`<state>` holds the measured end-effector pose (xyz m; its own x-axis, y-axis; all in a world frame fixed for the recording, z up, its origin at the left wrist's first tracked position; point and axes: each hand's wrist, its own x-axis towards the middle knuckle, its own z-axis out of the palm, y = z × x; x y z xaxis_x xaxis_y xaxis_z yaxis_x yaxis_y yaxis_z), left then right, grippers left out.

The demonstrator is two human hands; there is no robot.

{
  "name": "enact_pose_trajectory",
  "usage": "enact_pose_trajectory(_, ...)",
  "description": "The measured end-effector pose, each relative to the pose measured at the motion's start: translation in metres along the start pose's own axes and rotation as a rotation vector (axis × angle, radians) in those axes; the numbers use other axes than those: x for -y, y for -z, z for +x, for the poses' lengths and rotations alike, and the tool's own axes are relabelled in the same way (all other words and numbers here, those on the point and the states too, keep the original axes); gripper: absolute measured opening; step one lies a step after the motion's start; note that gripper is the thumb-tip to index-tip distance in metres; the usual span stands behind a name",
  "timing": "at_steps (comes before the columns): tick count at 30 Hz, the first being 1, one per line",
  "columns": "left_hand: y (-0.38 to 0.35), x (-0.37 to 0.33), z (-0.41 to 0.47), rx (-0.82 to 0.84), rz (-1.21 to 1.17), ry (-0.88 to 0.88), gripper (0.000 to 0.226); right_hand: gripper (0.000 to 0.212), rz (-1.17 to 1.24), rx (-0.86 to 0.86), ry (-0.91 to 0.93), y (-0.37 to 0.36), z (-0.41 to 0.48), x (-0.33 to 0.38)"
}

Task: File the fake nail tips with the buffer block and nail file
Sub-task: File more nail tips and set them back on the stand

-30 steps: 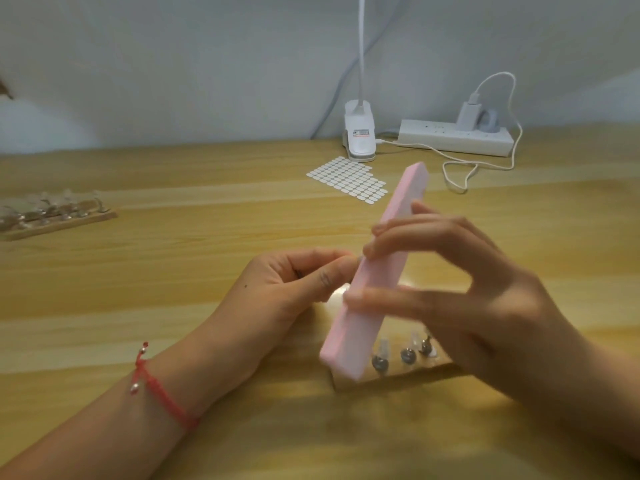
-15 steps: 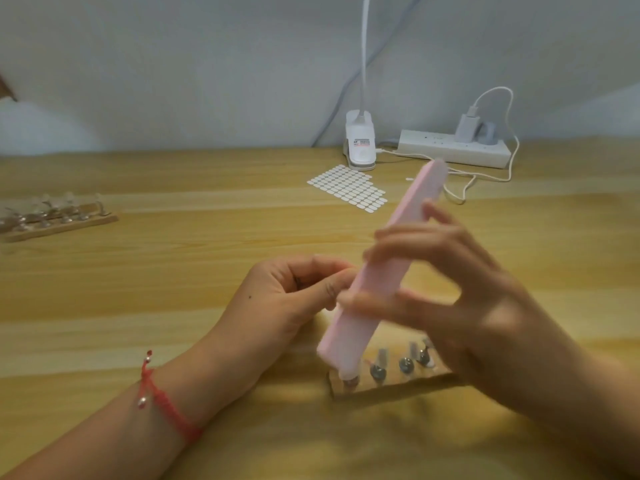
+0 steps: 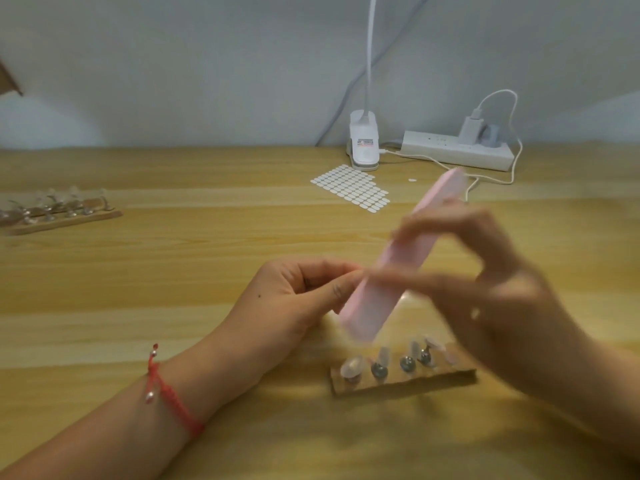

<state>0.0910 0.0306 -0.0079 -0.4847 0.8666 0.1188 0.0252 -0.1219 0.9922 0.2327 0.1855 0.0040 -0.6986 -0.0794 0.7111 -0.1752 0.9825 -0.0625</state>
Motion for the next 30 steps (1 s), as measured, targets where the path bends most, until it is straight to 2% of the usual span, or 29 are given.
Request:
enact_pose_trajectory(2, 0.001, 0.001, 0.0, 0.002, -0.029, 0.021, 0.035, 0.042, -0.011, 0.037, 0.09, -0.008, 0.0, 0.01)
enact_pose_trajectory(3, 0.001, 0.0, 0.0, 0.005, -0.027, 0.015, 0.033, 0.043, -0.029, 0.029, 0.077, -0.008, 0.002, 0.006)
enact_pose_trajectory(7, 0.002, -0.001, -0.001, -0.025, -0.011, -0.018, 0.021, 0.046, -0.133, -0.108, -0.197, 0.012, 0.003, -0.037)
enact_pose_trajectory(9, 0.004, 0.001, 0.001, -0.068, -0.071, -0.012, 0.02, 0.044, -0.135, -0.131, -0.246, 0.014, -0.001, -0.043)
enact_pose_trajectory(13, 0.004, 0.003, 0.002, -0.119, -0.175, 0.019, 0.027, 0.037, -0.023, -0.066, -0.14, 0.001, -0.001, -0.031)
enact_pose_trajectory(16, 0.003, 0.002, 0.002, -0.13, -0.198, 0.021, 0.025, 0.044, 0.027, -0.047, -0.049, -0.004, -0.004, -0.016)
enact_pose_trajectory(21, 0.004, -0.001, 0.001, -0.101, -0.126, 0.028, 0.03, 0.058, -0.122, -0.017, 0.036, -0.012, -0.004, -0.007)
enact_pose_trajectory(26, 0.004, -0.003, 0.0, -0.021, -0.081, 0.063, 0.035, 0.05, -0.174, -0.021, -0.027, -0.002, -0.004, -0.02)
enact_pose_trajectory(30, 0.006, -0.003, 0.001, -0.018, -0.074, 0.082, 0.033, 0.039, -0.205, 0.0, 0.084, -0.006, -0.003, -0.01)
